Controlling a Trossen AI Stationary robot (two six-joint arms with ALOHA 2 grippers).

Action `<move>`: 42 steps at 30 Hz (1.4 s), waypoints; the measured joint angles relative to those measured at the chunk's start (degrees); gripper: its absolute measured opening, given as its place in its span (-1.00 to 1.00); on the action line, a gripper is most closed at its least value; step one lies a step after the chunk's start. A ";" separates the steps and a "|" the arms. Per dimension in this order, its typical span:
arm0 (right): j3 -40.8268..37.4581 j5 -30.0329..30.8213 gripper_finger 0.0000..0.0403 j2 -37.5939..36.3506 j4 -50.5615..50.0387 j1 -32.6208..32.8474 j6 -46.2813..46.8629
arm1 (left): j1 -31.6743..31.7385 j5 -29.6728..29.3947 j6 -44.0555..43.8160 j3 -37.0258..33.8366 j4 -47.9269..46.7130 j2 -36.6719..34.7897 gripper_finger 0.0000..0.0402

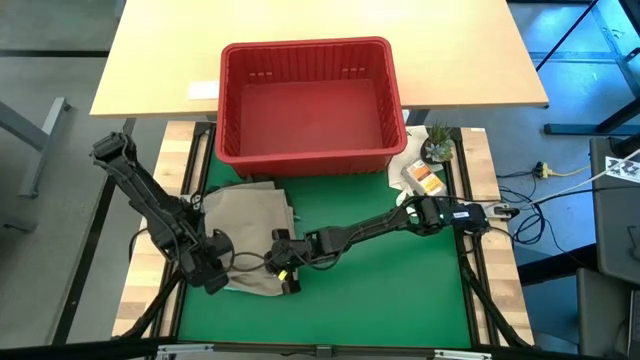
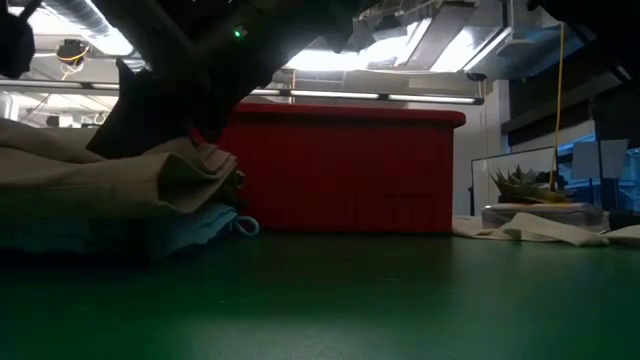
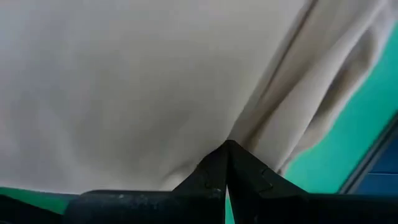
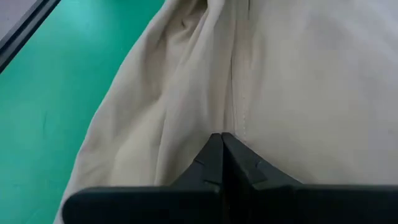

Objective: Fold Laundry from Bin
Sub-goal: Stack the folded brown shorts on top of the folded green polo shirt, then put the stacked clothes into the red laundry bin

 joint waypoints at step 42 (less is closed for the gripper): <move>-0.13 -1.16 -0.25 -13.54 -20.13 -1.99 -0.70 | 0.04 -10.29 3.45 11.63 -3.03 -0.03 -1.00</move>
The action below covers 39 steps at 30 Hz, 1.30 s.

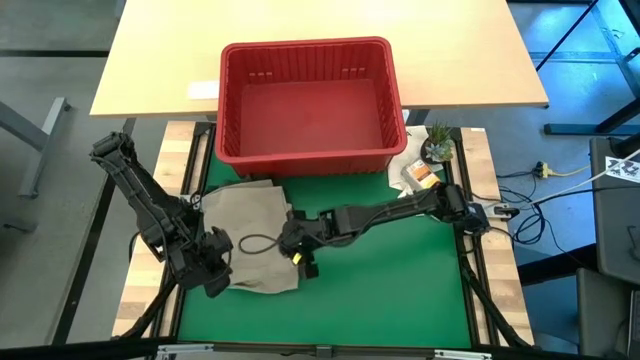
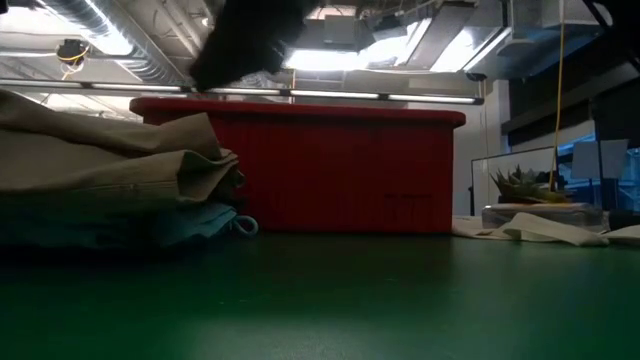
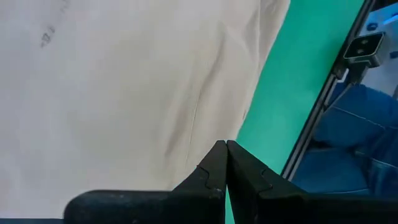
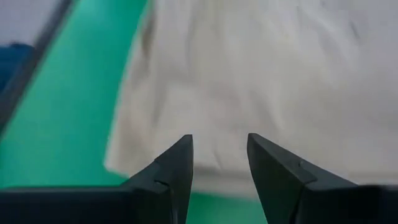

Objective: Fold Laundry from Bin
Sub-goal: Put the stacked clothes into the red laundry bin

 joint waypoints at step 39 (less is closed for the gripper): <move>-37.73 -6.62 -0.25 -26.24 0.64 -11.02 6.74 | 10.95 20.02 -21.46 -1.00 -24.07 -0.15 -0.22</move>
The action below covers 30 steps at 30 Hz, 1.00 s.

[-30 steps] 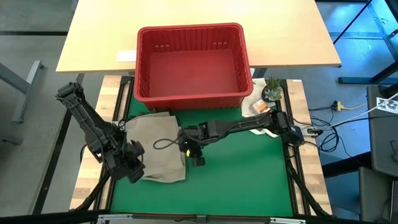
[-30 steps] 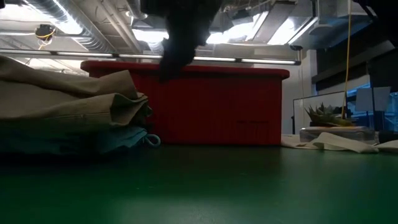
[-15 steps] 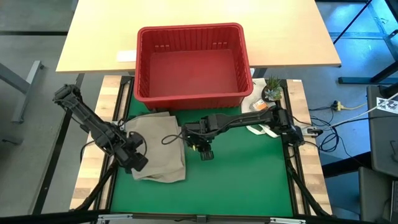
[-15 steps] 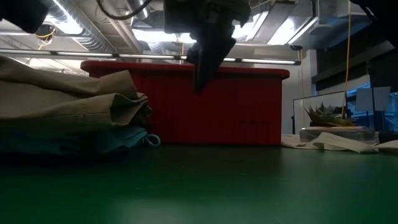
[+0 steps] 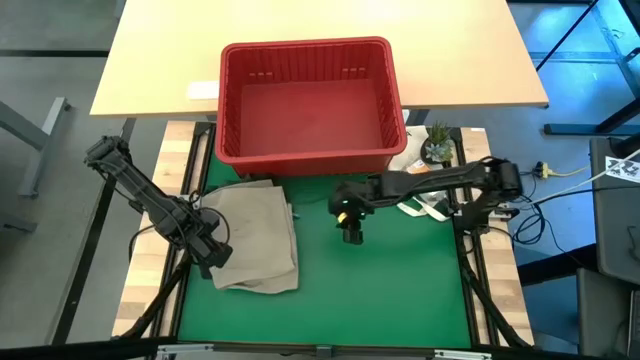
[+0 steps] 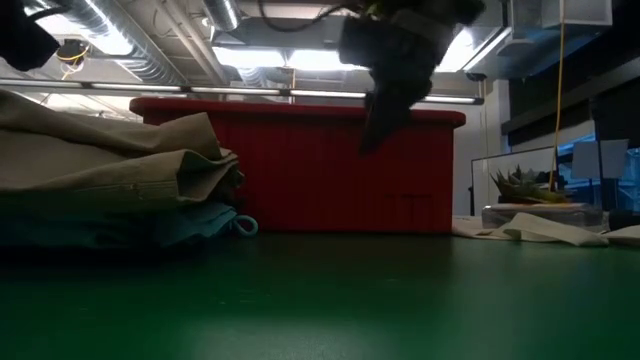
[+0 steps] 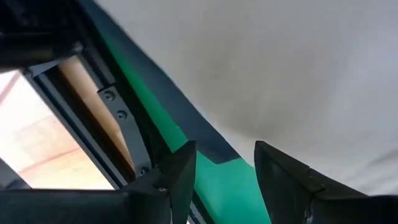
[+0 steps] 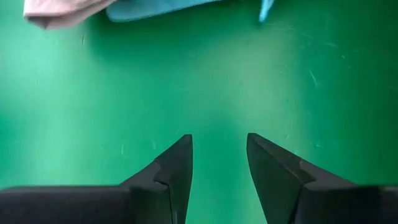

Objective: Fold Laundry from Bin
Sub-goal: Put the stacked clothes into the red laundry bin

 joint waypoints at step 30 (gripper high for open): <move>-13.29 0.00 -0.25 -5.75 16.35 -0.57 -4.34 | 4.18 3.19 -24.15 -21.15 21.71 0.00 -0.23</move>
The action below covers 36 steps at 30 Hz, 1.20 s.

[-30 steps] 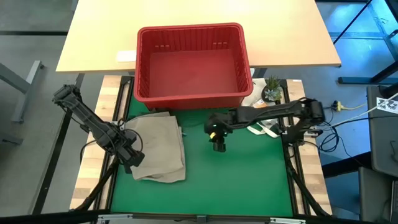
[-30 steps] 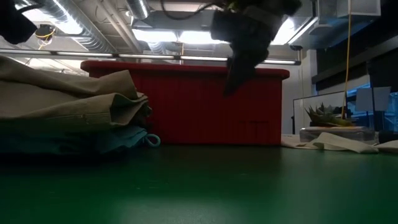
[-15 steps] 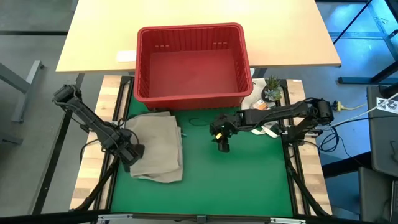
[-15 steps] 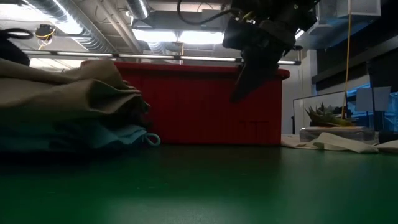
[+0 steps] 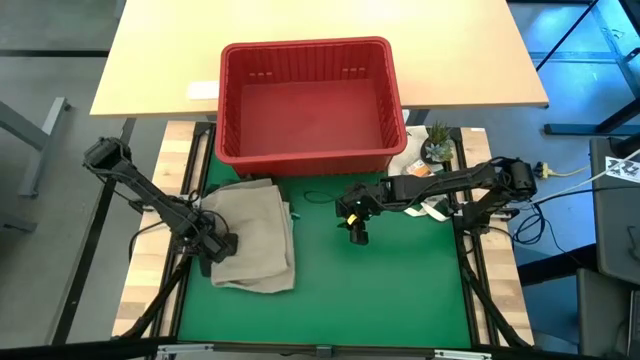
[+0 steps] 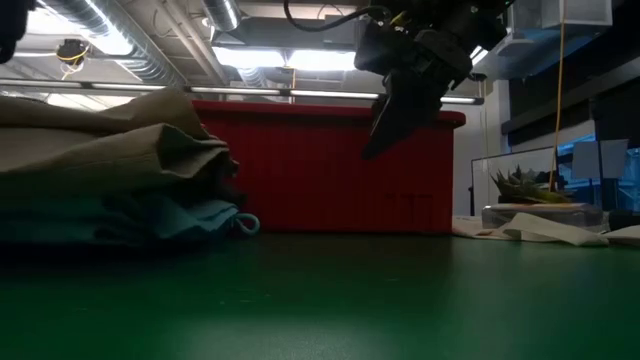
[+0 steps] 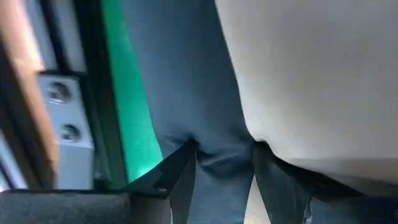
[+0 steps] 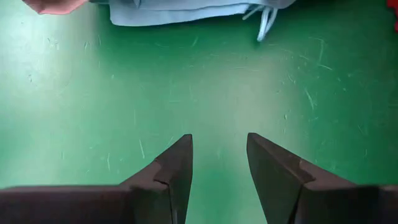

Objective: Fold Laundry from Bin
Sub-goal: Put the stacked clothes into the red laundry bin

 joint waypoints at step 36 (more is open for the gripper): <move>0.04 -7.07 -0.25 2.99 7.36 -7.51 10.22 | -0.50 -9.73 17.22 4.98 28.54 -2.25 -0.22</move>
